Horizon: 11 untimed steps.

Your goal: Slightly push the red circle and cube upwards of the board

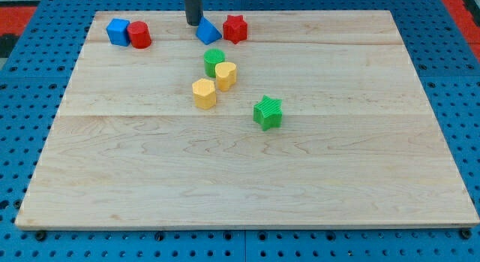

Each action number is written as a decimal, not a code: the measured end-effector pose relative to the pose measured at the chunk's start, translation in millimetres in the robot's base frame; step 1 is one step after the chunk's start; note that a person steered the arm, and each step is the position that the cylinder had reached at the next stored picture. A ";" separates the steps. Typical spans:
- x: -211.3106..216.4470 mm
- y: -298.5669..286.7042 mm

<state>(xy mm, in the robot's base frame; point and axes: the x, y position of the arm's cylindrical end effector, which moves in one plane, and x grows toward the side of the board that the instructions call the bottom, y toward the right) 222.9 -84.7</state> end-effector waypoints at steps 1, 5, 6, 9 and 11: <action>1.1 -27.4; 59.7 -97.4; 58.4 -104.6; 35.1 -160.4; 66.7 -126.4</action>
